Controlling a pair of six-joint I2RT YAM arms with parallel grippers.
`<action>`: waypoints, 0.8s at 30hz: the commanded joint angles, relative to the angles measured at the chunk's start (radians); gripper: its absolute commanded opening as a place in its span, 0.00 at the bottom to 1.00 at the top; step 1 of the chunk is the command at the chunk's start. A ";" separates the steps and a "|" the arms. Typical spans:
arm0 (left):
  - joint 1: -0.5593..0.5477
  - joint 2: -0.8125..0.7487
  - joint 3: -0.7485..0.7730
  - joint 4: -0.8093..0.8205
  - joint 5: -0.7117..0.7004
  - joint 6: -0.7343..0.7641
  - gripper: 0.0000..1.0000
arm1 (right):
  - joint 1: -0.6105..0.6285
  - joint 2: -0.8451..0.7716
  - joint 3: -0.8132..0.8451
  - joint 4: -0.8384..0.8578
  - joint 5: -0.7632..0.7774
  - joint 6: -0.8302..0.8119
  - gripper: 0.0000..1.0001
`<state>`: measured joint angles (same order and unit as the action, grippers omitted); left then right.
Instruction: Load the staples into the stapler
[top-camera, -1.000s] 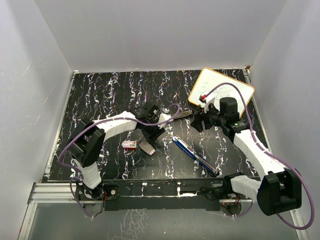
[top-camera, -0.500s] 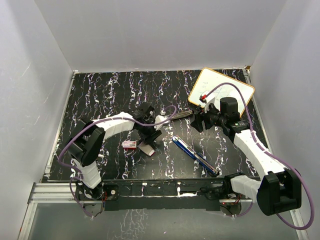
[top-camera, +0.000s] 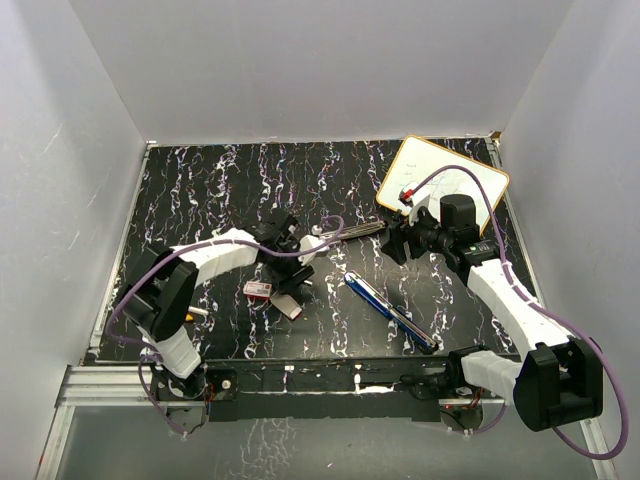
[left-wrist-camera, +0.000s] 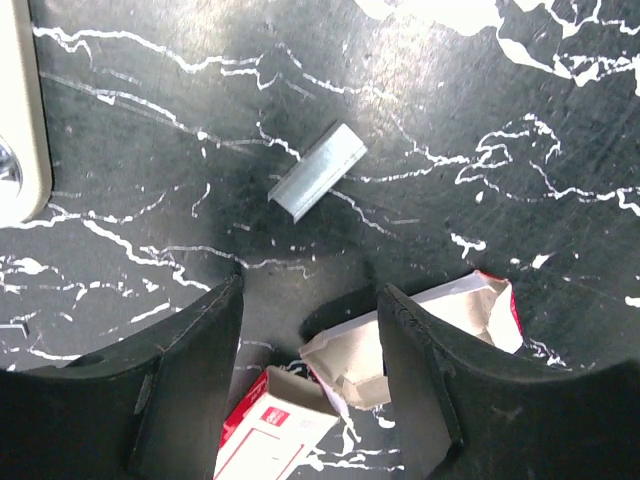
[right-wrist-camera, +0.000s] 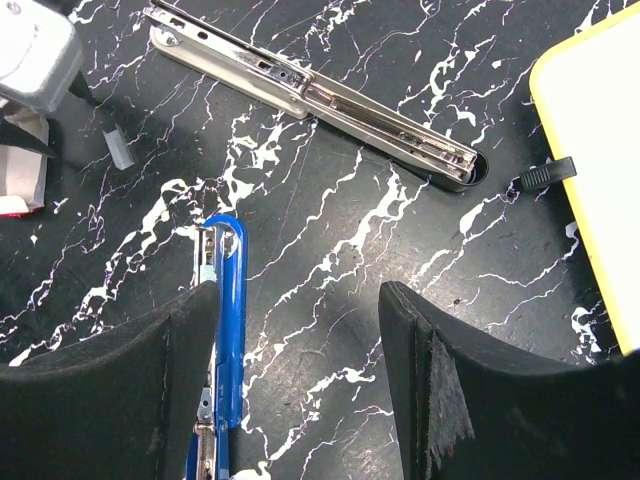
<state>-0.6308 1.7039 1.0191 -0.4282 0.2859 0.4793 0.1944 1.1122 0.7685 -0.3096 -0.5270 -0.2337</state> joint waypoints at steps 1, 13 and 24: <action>0.056 -0.092 0.006 -0.051 0.072 0.019 0.55 | -0.007 -0.022 -0.002 0.046 -0.015 -0.008 0.67; 0.154 -0.172 0.028 0.024 0.362 0.139 0.56 | -0.011 -0.038 0.000 0.041 -0.015 -0.010 0.67; 0.154 -0.106 0.077 -0.057 0.487 0.441 0.56 | -0.030 -0.047 0.011 0.034 0.002 -0.017 0.67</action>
<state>-0.4744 1.5848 1.0428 -0.4351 0.6796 0.7738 0.1738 1.0904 0.7685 -0.3103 -0.5293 -0.2352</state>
